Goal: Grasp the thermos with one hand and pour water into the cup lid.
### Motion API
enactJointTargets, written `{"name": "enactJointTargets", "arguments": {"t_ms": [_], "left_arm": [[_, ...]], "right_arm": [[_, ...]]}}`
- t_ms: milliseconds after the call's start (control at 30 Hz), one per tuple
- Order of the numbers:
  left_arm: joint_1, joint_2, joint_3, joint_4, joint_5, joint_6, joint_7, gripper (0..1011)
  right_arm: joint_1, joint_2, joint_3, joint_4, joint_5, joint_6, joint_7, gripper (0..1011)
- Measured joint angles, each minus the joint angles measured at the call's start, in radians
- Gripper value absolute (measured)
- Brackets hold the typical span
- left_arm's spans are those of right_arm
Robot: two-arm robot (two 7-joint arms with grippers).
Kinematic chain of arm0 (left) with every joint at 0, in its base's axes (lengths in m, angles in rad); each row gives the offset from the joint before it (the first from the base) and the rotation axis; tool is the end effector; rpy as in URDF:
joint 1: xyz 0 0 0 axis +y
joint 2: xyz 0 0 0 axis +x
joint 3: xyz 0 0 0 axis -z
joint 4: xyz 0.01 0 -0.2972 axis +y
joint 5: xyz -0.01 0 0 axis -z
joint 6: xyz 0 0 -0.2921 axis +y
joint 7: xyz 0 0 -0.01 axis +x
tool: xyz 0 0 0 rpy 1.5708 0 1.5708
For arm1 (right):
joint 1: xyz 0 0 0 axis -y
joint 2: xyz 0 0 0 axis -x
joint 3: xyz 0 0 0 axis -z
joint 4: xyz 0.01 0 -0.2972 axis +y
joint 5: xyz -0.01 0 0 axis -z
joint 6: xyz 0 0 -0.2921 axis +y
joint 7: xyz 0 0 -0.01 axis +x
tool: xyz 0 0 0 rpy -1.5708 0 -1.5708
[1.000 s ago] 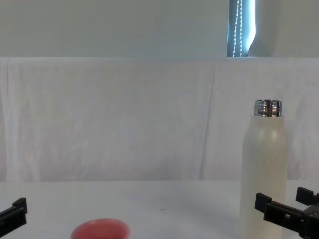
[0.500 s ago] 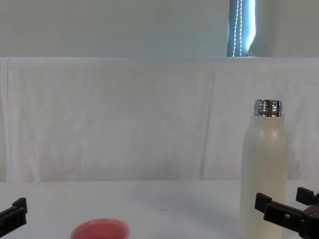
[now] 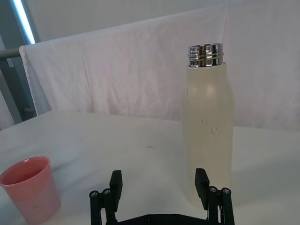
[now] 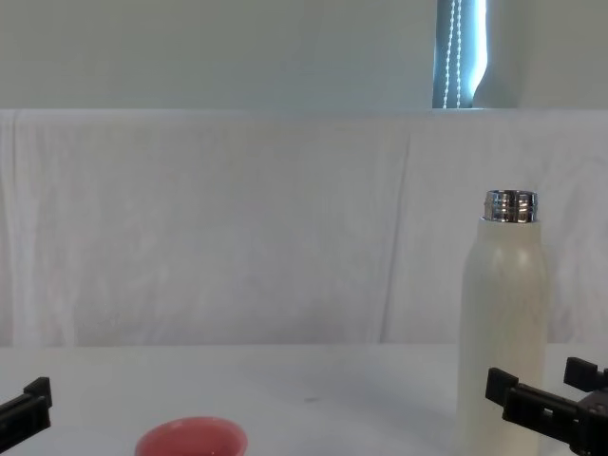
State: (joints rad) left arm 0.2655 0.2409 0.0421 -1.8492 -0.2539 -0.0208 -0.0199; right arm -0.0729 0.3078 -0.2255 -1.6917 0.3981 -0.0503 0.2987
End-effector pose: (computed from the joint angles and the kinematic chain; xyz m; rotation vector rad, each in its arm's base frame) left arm 0.2345 0.0410 -0.2919 -0.0381 0.0141 1.4461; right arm 0.2821 -0.0158 -0.2999 0.1075 0.0630 -1.0243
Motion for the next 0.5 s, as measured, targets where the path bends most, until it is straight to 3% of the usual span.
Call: {"name": "enactJointTargets", "arguments": {"t_ms": [500], "left_arm": [[0.000,0.000,0.000,0.000,0.000,0.000,0.000,1001]], "right_arm": [[0.000,0.000,0.000,0.000,0.000,0.000,0.000,1001]]}}
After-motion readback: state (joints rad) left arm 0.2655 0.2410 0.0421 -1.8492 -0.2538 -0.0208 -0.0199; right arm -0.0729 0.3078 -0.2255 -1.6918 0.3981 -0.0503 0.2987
